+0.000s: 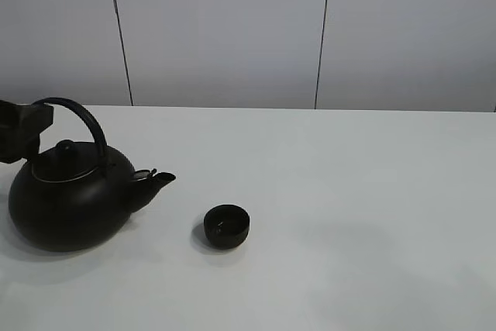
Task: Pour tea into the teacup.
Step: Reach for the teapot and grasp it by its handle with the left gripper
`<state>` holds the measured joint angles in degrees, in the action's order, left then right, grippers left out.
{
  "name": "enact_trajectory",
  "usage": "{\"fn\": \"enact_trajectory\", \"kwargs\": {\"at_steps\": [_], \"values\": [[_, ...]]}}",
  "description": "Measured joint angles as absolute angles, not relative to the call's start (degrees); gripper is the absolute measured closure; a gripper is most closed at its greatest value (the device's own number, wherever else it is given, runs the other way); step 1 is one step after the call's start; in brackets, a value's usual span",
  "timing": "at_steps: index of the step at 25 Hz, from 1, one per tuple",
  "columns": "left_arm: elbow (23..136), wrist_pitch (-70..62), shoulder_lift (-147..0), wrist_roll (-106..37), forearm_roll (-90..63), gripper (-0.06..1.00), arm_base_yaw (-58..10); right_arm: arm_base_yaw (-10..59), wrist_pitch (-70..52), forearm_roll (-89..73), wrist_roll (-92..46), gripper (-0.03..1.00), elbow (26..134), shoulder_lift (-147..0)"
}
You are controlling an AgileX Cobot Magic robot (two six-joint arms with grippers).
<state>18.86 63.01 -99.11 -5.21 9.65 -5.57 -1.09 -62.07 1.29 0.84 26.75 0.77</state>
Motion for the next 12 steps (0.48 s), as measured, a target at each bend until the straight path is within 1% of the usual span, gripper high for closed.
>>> {"fn": "enact_trajectory", "kwargs": {"at_steps": [5, 10, 12], "values": [[20.02, 64.41, -104.14, -5.16, 9.65, 0.25, -5.51, -1.09, -62.07, 1.29, 0.84, 0.41, 26.75, 0.77], [21.29, 64.89, -105.71, -5.1, 9.65, 0.25, -5.51, -1.09, -62.07, 1.29, 0.84, 0.41, 26.75, 0.77], [22.06, 65.18, -106.72, -5.06, 9.65, 0.27, -5.51, -1.09, -62.07, 1.29, 0.84, 0.41, 26.75, 0.77]]}}
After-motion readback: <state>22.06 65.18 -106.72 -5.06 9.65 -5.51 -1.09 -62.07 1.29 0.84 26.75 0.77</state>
